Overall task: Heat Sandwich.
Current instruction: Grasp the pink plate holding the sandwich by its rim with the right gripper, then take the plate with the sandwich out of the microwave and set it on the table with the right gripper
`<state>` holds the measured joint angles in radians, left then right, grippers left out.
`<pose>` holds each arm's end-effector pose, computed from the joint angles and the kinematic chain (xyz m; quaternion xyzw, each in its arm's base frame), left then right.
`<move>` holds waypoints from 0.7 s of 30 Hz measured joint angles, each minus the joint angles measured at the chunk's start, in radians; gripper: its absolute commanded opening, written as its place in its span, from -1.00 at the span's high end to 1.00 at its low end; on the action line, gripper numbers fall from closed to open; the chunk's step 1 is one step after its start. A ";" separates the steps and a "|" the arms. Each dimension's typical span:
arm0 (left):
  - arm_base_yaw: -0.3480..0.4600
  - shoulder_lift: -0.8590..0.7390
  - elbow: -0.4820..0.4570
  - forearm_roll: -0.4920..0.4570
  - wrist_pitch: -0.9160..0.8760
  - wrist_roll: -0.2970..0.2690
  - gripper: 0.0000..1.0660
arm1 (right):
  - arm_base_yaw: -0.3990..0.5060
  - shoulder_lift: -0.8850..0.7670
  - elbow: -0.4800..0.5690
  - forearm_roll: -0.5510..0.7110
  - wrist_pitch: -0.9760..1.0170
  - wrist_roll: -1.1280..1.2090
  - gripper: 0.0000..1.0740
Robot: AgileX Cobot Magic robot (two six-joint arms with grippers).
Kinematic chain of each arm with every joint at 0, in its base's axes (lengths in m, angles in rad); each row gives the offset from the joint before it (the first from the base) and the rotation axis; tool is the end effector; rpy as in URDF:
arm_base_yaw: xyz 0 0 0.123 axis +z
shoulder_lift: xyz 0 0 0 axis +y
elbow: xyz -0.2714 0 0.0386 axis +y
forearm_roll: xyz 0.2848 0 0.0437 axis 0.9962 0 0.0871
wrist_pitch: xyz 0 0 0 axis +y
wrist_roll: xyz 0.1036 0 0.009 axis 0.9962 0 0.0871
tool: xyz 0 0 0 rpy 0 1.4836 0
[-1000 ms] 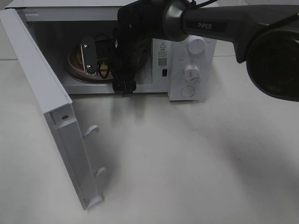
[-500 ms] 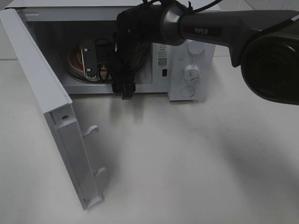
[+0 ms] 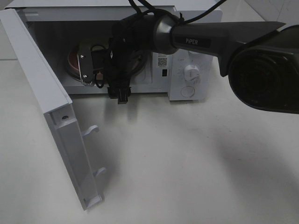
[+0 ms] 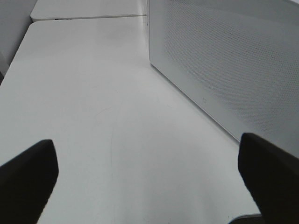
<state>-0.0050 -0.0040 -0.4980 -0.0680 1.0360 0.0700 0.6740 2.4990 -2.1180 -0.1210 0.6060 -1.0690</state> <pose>0.0507 -0.0063 0.2911 0.0326 0.8451 -0.0167 0.5334 0.4621 0.3600 0.1083 -0.7442 0.5794 -0.1124 0.3127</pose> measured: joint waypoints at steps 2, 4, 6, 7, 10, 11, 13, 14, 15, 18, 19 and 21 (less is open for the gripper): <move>0.000 0.000 0.000 0.000 0.000 0.000 -0.89 | 0.000 0.001 0.000 0.000 0.000 0.000 -0.27; 0.000 0.000 0.000 0.000 0.000 0.000 -0.89 | 0.000 0.002 0.000 0.000 0.000 0.000 0.00; 0.000 0.000 0.000 0.001 0.000 0.000 -0.89 | 0.000 0.002 0.000 0.000 0.000 0.001 0.10; 0.000 0.000 0.000 0.002 0.000 0.000 -0.89 | 0.000 0.002 -0.001 -0.001 0.000 0.004 0.25; 0.000 0.000 0.000 0.003 0.000 0.000 -0.89 | 0.000 0.002 -0.006 -0.005 -0.008 0.027 0.72; 0.000 0.000 0.000 0.003 0.000 0.000 -0.89 | 0.000 0.002 -0.006 -0.006 -0.010 0.034 0.83; 0.000 0.000 0.000 0.003 0.000 0.000 -0.89 | 0.000 -0.001 -0.009 -0.011 -0.012 0.049 0.99; 0.000 0.000 0.000 0.003 0.000 0.000 -0.89 | 0.000 -0.001 -0.009 -0.011 -0.012 0.049 0.99; 0.000 0.000 0.000 0.003 0.000 0.000 -0.89 | 0.001 -0.001 -0.009 -0.018 -0.019 0.049 0.99; 0.000 0.000 0.000 0.003 0.000 0.000 -0.89 | 0.001 -0.001 -0.009 -0.026 -0.018 0.051 0.99; 0.000 0.000 0.000 0.003 0.000 0.000 -0.89 | 0.001 -0.001 -0.009 -0.026 -0.018 0.051 0.99; 0.000 0.000 0.000 0.003 0.000 0.000 -0.89 | 0.001 -0.001 -0.009 -0.026 -0.018 0.051 0.98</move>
<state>-0.0050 -0.0040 -0.4980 -0.0650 1.0360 0.0700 0.6750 2.4980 -2.1270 -0.1470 0.5880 -1.0180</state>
